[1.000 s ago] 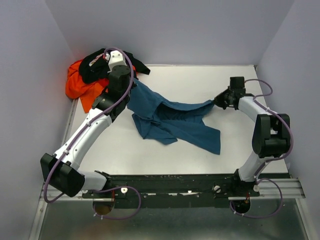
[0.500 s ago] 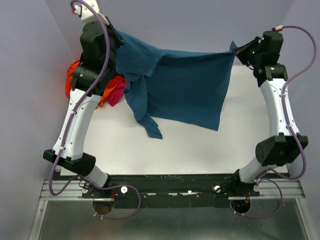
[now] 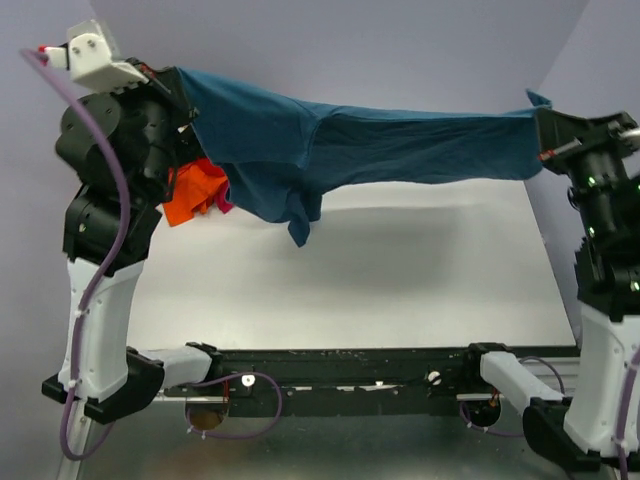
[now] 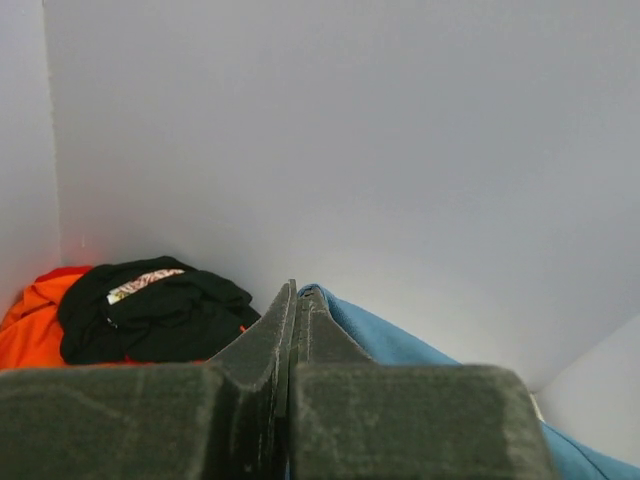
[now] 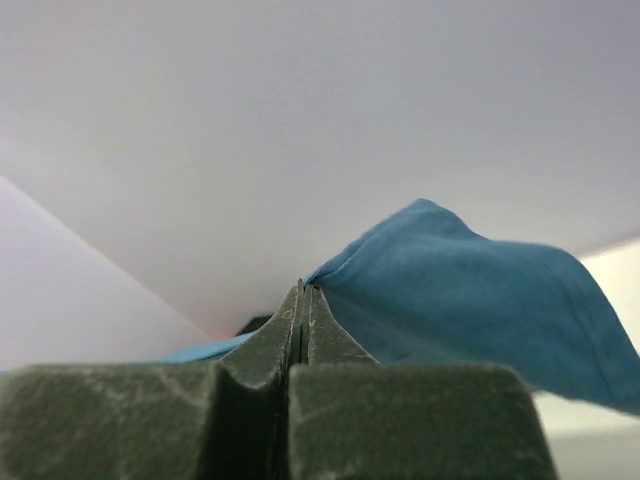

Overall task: Fold and stack the t-shirts
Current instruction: Flatten out the tshirt

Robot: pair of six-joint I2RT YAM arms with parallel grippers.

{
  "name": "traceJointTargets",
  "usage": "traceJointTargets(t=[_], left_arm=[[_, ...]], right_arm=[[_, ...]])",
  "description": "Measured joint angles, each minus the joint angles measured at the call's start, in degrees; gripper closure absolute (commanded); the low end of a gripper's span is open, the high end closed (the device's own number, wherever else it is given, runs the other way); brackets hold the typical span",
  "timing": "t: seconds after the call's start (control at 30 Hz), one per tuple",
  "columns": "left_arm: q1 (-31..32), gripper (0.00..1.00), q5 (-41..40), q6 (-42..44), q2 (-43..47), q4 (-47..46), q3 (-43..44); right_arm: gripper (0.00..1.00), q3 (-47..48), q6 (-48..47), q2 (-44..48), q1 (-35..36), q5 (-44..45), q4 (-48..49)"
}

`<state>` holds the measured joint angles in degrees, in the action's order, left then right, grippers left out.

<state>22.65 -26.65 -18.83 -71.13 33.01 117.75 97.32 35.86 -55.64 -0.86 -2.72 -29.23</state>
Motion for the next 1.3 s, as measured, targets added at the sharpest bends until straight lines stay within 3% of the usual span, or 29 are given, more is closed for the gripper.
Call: traceJointTargets(t=[0.13, 0.27, 0.4, 0.63, 0.83, 0.97, 1.1, 1.2, 1.3], left_arm=[[0.0, 1.00, 2.6, -0.5, 6.1, -0.3, -2.4], [0.0, 1.00, 5.3, -0.7, 6.6, -3.1, -0.3], [-0.1, 1.00, 7.2, -0.7, -4.1, -7.4, 8.6], [-0.1, 1.00, 7.9, -0.9, -24.3, -12.1, 7.7], [-1.4, 1.00, 8.4, 0.4, -41.4, -8.6, 23.9], [-2.5, 1.00, 9.3, 0.9, -38.7, -15.2, 24.8], [-3.1, 1.00, 11.1, 0.8, -34.0, -22.1, 24.9], [-3.1, 1.00, 13.5, 0.6, -31.2, -25.9, 23.5], [-3.0, 1.00, 16.3, -0.2, -25.0, -31.0, 10.9]], right_arm=[[0.99, 0.1, -0.5, 7.8, 0.0, 0.0, -0.9], [0.99, 4.7, -1.4, 7.1, 0.0, 0.9, -2.5], [0.99, 8.0, -1.5, -0.7, 0.0, 3.0, -3.4], [0.99, 9.5, 0.2, -22.3, -0.3, 2.4, -5.1], [0.99, 27.5, 2.4, -41.0, -2.0, -2.8, -11.1], [0.99, 38.9, 5.3, -45.1, -5.5, -9.0, -10.3], [0.99, 42.2, 9.6, -45.1, -11.6, -16.4, -5.6], [0.99, 38.9, 10.9, -44.0, -14.3, -19.0, -2.3], [0.99, 25.8, 11.3, -39.4, -14.6, -20.7, 0.6]])
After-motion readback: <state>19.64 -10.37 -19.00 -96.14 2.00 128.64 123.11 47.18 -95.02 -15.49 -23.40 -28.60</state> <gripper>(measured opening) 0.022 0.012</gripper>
